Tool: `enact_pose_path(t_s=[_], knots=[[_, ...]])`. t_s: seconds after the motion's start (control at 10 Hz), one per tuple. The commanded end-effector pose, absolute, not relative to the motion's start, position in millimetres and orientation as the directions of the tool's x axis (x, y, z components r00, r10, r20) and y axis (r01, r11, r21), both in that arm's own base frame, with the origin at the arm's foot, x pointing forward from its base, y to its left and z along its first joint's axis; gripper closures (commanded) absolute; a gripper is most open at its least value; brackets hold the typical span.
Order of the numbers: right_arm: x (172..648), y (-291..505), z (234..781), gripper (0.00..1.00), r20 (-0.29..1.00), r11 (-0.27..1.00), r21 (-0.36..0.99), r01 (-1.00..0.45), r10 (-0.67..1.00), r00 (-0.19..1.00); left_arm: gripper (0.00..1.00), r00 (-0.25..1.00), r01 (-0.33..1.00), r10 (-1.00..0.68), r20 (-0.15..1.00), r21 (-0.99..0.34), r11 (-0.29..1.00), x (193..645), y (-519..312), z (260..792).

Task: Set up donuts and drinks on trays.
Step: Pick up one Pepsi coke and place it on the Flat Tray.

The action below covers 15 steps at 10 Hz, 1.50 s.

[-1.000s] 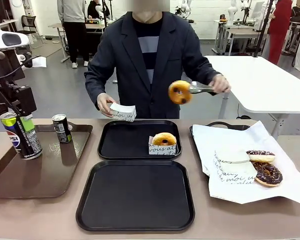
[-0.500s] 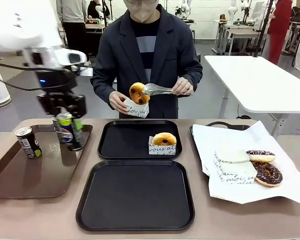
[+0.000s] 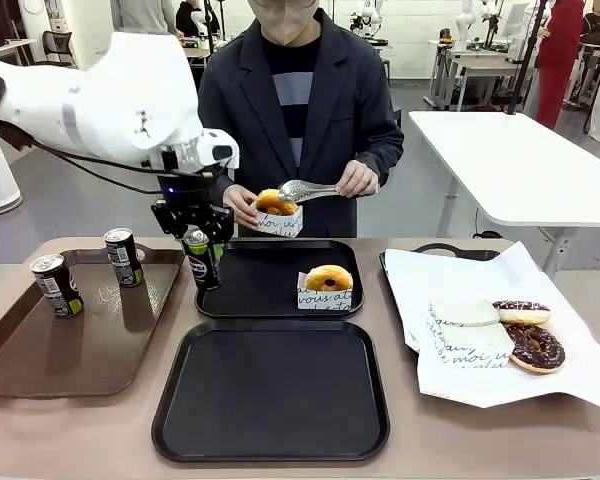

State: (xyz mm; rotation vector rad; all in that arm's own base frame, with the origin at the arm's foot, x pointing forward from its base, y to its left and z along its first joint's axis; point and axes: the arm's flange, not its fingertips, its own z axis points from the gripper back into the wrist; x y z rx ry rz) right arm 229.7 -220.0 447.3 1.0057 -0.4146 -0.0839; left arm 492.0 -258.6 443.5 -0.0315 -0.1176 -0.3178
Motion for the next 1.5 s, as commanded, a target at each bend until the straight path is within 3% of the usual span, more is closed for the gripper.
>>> enact_pose_path(t_s=[0.0, 0.3, 0.4, 0.5, 0.6, 0.8, 1.1, 1.2, 1.4], knots=[[231, -220, 446, 0.0, 0.315, 0.526, 0.839, -0.141, -0.258, 0.914, 0.41, 0.946, 0.293, -0.291, 0.142, 0.008, 0.956, 513, -266, 426], [231, -220, 446, 0.0, 0.315, 0.526, 0.839, -0.141, -0.258, 0.914, 0.41, 0.942, 0.321, -0.32, 0.103, 0.002, 0.947, 514, -267, 412], [231, -220, 446, 0.0, 0.315, 0.526, 0.839, -0.141, -0.258, 0.914, 0.41, 0.938, 0.346, -0.343, 0.053, -0.085, 0.934, 487, -265, 442], [231, -220, 446, 0.0, 0.315, 0.526, 0.839, -0.141, -0.258, 0.914, 0.41, 0.917, 0.383, -0.392, -0.072, -0.117, 0.916, 434, -243, 494], [231, -220, 446, 0.0, 0.315, 0.526, 0.839, -0.141, -0.258, 0.914, 0.41, 0.891, 0.425, -0.438, -0.118, -0.125, 0.897, 387, -215, 530], [231, -220, 446, 0.0, 0.315, 0.526, 0.839, -0.141, -0.258, 0.914, 0.41, 0.844, 0.502, -0.511, -0.164, -0.094, 0.86, 322, -170, 548], [231, -220, 446, 0.0, 0.315, 0.526, 0.839, -0.141, -0.258, 0.914, 0.41, 0.89, 0.426, -0.443, -0.11, -0.149, 0.892, 307, -143, 552], [231, -220, 446, 0.0, 0.315, 0.526, 0.839, -0.141, -0.258, 0.914, 0.41, 0.857, 0.466, -0.483, -0.182, -0.131, 0.875, 292, -152, 564], [231, -220, 446, 0.0, 0.315, 0.526, 0.839, -0.141, -0.258, 0.914, 0.41, 0.857, 0.466, -0.483, -0.182, -0.131, 0.875, 292, -152, 564]])
